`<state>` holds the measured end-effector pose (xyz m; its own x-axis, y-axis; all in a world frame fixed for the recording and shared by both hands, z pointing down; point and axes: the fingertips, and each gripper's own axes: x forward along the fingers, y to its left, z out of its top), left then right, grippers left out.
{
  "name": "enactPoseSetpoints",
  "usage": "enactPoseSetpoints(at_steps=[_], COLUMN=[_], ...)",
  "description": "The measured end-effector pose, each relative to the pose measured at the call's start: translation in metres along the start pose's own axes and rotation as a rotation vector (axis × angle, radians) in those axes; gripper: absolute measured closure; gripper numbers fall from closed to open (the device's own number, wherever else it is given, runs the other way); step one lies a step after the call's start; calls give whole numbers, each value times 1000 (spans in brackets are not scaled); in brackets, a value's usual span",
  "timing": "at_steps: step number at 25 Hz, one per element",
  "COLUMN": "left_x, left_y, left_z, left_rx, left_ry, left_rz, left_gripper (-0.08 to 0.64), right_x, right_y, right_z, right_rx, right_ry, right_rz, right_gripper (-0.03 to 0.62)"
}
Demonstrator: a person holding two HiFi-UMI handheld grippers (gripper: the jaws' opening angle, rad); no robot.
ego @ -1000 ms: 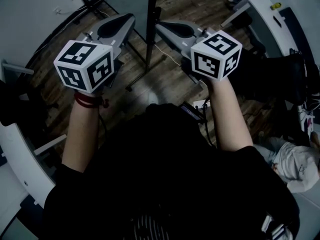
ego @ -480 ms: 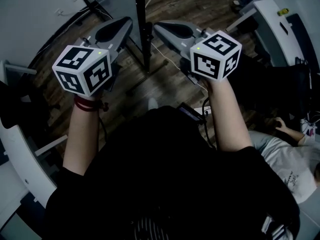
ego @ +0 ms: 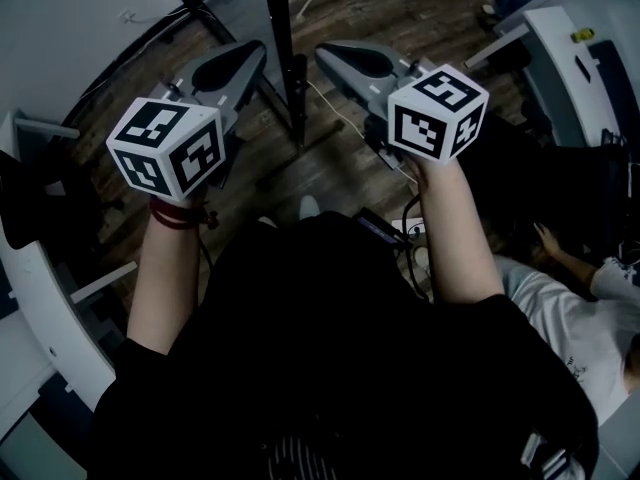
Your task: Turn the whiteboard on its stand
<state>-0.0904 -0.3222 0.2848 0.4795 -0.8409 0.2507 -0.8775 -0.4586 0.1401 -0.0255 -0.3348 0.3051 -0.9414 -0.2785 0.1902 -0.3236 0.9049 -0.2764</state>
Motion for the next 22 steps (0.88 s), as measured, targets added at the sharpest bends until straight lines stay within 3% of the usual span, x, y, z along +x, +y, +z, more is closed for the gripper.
enactPoseSetpoints(at_steps=[7,14,22], left_x=[8,23,24], left_y=[11,21,30], left_z=[-1,21,21], left_rx=[-11,24,31], left_ry=[4,-16,-21], left_rz=[-23,-104,-210], left_gripper=[557,556,555], right_x=[8,11,25], right_y=[-7,-15,-21], right_z=[0,13,22], right_rx=[7,10,10], right_ry=[5,-11,-32], right_rz=[-24,-97,-159], right_gripper=[591,591,591])
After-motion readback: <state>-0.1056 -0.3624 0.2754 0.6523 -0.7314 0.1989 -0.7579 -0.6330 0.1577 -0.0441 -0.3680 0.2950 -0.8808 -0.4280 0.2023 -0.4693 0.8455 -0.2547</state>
